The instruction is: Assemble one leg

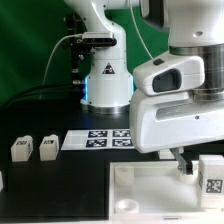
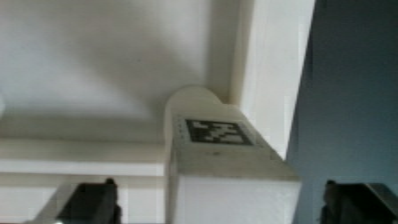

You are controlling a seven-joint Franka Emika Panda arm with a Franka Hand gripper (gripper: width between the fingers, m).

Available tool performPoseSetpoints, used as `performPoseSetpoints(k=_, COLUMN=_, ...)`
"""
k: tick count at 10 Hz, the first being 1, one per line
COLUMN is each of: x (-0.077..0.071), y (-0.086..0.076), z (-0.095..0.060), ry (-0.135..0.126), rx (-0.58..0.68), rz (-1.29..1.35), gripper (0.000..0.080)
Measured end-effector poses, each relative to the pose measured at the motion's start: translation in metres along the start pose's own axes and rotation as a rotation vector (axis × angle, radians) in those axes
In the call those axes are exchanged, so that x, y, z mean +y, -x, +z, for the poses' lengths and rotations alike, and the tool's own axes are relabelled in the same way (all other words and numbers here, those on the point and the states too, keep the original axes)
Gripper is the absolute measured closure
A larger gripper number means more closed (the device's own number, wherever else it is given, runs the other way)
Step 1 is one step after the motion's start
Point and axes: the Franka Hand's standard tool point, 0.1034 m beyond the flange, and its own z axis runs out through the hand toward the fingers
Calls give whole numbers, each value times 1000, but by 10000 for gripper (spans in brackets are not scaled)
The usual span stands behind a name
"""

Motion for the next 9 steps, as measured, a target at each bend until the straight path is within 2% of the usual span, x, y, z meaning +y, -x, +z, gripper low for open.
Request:
performPoseSetpoints(k=1, x=-1, y=0, z=0, ry=-1, rx=0, rz=40, gripper=403)
performPoseSetpoints(k=2, x=0, y=0, z=0, ry=-1, rx=1, rz=43, gripper=403)
performPoseSetpoints(k=3, x=-1, y=0, z=0, ry=-2, rx=2, rz=114, gripper=506)
performPoseSetpoints(k=6, x=-1, y=-1, z=-1, ry=3, rx=8, rz=572, gripper=506)
performPoseSetpoints(k=7, x=0, y=-4, z=-1, ry=-7, rx=27, rz=758, gripper=506)
performPoseSetpoints(k=9, x=7, y=-8, z=-1, ry=-121, rx=23, rz=1242, gripper=505)
